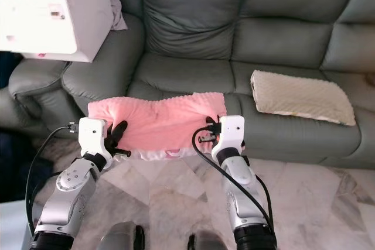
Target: Move the pillow to the sofa
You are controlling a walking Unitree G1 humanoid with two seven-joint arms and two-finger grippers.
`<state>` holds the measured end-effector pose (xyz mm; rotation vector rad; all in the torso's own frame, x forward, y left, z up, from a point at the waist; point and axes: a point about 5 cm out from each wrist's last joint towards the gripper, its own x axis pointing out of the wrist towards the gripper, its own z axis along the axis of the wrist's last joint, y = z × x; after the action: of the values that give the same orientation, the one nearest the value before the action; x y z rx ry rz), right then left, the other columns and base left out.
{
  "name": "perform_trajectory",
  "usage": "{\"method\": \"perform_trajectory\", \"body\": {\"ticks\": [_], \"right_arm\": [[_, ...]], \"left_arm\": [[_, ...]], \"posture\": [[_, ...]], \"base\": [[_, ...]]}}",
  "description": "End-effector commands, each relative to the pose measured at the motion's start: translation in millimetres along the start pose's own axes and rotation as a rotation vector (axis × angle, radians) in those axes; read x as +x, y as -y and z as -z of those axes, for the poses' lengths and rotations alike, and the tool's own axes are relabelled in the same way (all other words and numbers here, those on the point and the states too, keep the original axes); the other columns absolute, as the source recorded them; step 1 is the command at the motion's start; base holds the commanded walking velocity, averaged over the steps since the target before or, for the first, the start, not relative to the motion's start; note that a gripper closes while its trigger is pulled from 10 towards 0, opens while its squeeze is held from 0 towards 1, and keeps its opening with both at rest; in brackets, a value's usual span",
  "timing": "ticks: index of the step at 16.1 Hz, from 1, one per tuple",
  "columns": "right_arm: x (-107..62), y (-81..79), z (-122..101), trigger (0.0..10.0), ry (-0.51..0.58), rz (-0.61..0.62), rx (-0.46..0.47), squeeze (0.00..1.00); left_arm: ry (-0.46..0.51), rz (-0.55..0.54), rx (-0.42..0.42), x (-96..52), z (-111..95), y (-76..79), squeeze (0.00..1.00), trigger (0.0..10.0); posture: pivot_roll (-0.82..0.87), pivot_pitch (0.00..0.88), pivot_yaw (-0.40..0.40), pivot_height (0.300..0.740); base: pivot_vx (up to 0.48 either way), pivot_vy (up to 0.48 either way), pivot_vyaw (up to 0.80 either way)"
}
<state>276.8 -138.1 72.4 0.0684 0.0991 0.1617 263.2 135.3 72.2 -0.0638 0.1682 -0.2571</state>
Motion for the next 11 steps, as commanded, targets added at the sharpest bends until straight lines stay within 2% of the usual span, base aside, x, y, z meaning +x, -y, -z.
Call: {"method": "perform_trajectory", "body": {"ticks": [1, 3, 6, 11], "right_arm": [[-1.1, 12.0, -3.9, 10.0, 0.009, 0.028, -0.02, 0.0], [-1.8, 14.0, -3.7, 10.0, 0.01, 0.029, -0.021, 0.0], [-2.6, 12.8, -3.2, 10.0, 0.009, 0.03, -0.019, 0.0], [-3.1, 12.6, -2.9, 10.0, 0.007, 0.025, -0.023, 0.0]], "left_arm": [[0.022, 0.032, -0.004, 4.4, -4.4, 11.2, 0.0, 10.0], [0.021, 0.033, -0.005, 4.4, -4.3, 11.7, 0.0, 10.0], [0.021, 0.039, -0.007, 3.7, -3.7, 14.4, 0.0, 10.0], [0.024, 0.047, -0.012, 5.3, -4.6, 16.5, 0.0, 10.0]], "posture": [[0.0, 0.096, -0.039, 0.74], [0.0, 0.098, -0.039, 0.74], [-0.01, 0.1, -0.036, 0.74], [-0.01, 0.102, -0.036, 0.74]], "base": [[0.345, 0.0, 0.0], [0.339, 0.0, 0.0], [0.336, 0.0, -0.54], [0.349, 0.0, 0.0]]}}
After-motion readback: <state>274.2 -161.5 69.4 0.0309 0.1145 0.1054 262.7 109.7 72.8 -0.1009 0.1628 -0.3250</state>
